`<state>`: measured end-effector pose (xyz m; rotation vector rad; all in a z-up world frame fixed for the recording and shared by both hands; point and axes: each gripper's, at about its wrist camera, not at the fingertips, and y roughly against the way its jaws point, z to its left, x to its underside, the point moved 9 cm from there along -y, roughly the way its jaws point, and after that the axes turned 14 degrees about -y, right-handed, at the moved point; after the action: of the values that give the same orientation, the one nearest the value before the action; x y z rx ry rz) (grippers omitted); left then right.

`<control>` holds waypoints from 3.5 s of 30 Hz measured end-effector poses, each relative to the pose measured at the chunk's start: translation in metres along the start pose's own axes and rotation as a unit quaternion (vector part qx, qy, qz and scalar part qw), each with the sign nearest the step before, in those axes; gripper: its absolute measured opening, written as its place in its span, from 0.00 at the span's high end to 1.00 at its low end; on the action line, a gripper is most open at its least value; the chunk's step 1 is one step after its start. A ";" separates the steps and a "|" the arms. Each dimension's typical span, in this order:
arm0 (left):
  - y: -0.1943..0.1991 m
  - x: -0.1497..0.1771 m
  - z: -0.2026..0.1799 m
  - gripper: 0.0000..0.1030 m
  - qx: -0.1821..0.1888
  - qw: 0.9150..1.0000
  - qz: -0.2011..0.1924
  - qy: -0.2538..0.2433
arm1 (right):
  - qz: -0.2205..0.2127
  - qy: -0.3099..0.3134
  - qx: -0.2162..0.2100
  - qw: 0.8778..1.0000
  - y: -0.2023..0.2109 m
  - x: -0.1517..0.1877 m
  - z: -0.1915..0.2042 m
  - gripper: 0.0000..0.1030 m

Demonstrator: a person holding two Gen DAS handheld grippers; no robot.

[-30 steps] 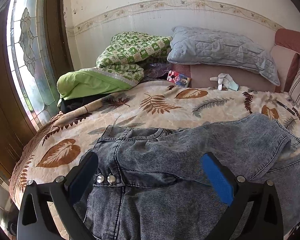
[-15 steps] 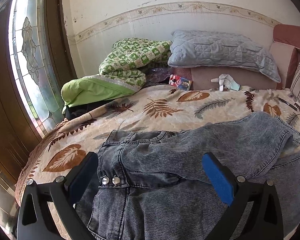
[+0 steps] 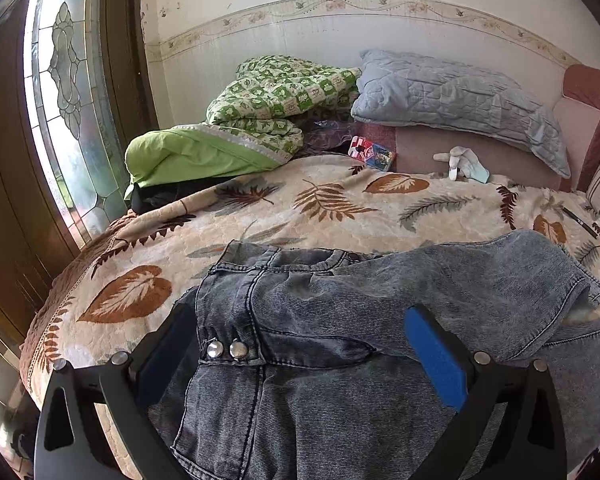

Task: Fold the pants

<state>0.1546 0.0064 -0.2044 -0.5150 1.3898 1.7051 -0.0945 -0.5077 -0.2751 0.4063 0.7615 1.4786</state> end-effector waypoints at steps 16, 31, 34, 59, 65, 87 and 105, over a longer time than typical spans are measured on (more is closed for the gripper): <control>-0.010 0.005 0.006 0.00 -0.007 1.000 0.016 -0.007 | 0.111 0.144 0.078 0.980 -0.121 0.014 0.061 0.54; -0.020 0.010 0.027 0.00 -0.019 0.999 0.041 0.015 | 0.021 0.224 0.153 0.962 -0.137 0.001 0.072 0.72; -0.023 0.014 0.050 0.00 -0.035 0.998 0.049 0.035 | 0.031 0.195 0.140 0.970 -0.127 -0.009 0.075 0.72; -0.190 0.009 0.120 0.00 0.021 0.947 0.230 0.224 | 0.047 0.168 -0.062 0.983 -0.183 0.008 0.245 0.36; -0.216 0.007 0.078 0.33 0.067 0.952 0.247 0.167 | 0.085 0.166 -0.047 0.981 -0.220 -0.013 0.236 0.36; -0.222 -0.003 0.055 0.97 0.150 0.951 0.213 0.169 | 0.100 0.288 0.056 0.951 -0.269 0.024 0.230 0.86; -0.134 -0.055 0.102 0.98 0.186 0.951 0.059 0.240 | -0.048 0.178 -0.087 0.979 -0.110 -0.049 0.252 0.89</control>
<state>0.3135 0.0841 -0.2108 -0.6684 2.0761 1.4038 0.1603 -0.5139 -0.1604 -0.0298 0.9104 1.5316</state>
